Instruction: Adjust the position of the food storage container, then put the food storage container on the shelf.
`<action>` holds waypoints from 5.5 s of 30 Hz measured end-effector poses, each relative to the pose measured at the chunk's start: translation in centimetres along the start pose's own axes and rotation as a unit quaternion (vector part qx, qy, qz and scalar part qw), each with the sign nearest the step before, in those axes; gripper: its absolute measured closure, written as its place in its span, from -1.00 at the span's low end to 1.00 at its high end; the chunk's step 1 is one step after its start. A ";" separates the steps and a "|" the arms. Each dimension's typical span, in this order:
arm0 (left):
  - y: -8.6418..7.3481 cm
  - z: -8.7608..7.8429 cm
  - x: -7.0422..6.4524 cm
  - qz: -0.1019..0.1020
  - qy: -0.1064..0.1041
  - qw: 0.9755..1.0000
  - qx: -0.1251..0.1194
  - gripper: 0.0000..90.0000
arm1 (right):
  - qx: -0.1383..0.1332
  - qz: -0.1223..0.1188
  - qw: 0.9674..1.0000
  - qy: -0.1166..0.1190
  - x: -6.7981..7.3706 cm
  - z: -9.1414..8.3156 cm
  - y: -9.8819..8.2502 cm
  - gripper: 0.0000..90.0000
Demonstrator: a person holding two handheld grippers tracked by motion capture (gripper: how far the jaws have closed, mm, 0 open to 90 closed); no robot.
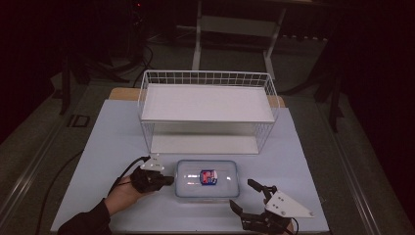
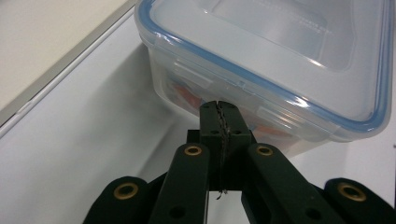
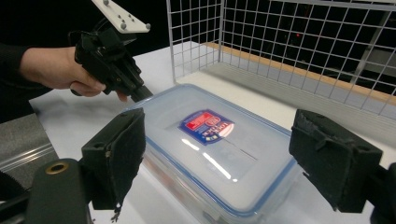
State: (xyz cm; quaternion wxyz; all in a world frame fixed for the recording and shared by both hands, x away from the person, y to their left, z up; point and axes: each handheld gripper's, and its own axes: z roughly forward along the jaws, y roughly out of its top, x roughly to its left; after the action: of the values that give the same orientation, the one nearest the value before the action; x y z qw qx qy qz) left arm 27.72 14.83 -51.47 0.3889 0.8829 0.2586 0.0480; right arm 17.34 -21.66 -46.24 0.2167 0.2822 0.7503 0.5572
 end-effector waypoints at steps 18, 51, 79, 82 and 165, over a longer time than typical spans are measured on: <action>1.0 -0.1 -0.5 -0.009 -0.001 1.000 -0.017 0.78 | 0.003 -0.025 1.000 0.012 -0.2 0.4 0.0 -0.69; 3.2 -1.6 -0.5 -0.197 -0.065 0.968 -0.143 -0.95 | 0.044 0.046 0.997 -0.053 -4.3 0.0 1.1 -0.75; 0.8 2.6 2.3 -0.379 -0.167 0.909 -0.039 -0.41 | 0.187 0.256 0.948 0.035 -9.7 5.6 -1.0 -0.71; 0.6 2.8 2.3 -0.383 -0.185 0.905 -0.033 -0.24 | 0.188 0.258 0.947 0.035 -9.7 5.5 -1.0 -0.70; 4.2 -2.4 2.8 -0.285 -0.108 0.942 -0.142 0.27 | 0.165 0.324 0.924 0.114 -13.2 7.0 2.6 0.08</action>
State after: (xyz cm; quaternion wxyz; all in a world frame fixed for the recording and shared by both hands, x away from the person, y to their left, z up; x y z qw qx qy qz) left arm 31.21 15.44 -47.10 0.5336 0.7076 0.4463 -0.1242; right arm 32.14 -24.91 -45.61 -0.1123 0.4767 0.7189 0.4933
